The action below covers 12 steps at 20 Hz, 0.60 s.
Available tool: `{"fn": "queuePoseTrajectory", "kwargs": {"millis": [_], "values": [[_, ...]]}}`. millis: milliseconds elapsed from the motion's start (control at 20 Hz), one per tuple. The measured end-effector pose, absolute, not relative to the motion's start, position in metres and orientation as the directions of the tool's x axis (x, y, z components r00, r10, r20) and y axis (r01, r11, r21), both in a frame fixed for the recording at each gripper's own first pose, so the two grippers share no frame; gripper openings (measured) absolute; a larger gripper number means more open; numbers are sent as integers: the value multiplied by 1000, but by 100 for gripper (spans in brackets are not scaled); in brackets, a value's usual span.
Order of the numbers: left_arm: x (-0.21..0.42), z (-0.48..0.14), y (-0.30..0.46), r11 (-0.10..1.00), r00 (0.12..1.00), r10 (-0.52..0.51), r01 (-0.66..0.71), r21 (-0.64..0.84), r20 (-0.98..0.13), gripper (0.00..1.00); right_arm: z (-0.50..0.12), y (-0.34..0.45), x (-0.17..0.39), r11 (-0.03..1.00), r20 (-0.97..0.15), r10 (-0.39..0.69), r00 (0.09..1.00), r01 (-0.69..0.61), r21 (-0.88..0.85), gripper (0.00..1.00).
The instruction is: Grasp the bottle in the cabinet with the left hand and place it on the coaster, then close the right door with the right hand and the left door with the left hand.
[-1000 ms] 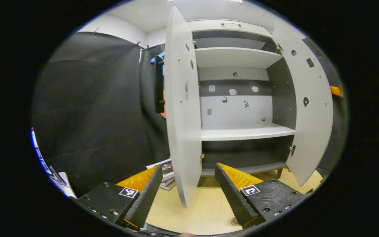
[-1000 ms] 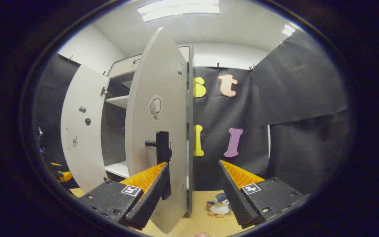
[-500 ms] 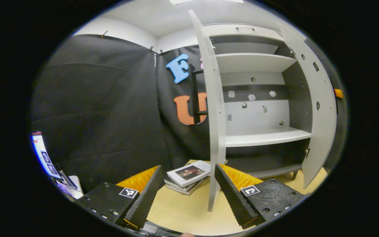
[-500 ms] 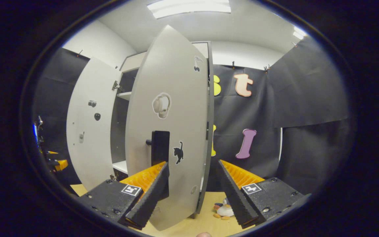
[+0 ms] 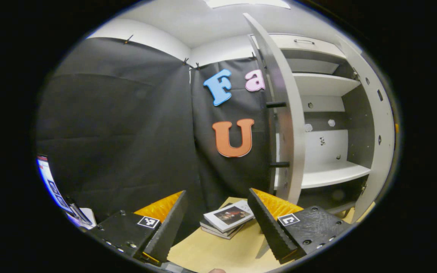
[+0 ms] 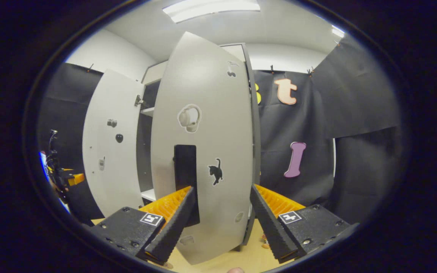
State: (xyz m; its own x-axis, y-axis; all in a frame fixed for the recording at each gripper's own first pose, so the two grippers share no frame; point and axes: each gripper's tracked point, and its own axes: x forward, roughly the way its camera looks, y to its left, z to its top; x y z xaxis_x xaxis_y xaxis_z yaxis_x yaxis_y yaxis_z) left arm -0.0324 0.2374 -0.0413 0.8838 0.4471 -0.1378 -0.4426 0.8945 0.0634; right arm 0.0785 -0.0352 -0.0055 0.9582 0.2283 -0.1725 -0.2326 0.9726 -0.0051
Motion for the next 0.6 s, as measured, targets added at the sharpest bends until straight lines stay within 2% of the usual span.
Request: {"fn": "queuePoseTrajectory", "kwargs": {"millis": [100,250,550,600], "values": [[-27,-36,246,893,882,450,-446,58,-140,97,-8,-21,85,967,-160,251,955,-253,8,96],[-21,-28,261,886,876,463,-458,67,-133,98,-24,-2,89,960,-200,279,939,-276,43,96],[2,-10,254,924,916,381,-383,5,-124,99,-33,4,87,965,-221,263,939,-261,39,96],[9,-8,251,929,922,366,-369,-2,-127,96,-34,1,85,967,-226,255,940,-253,35,96]]}}
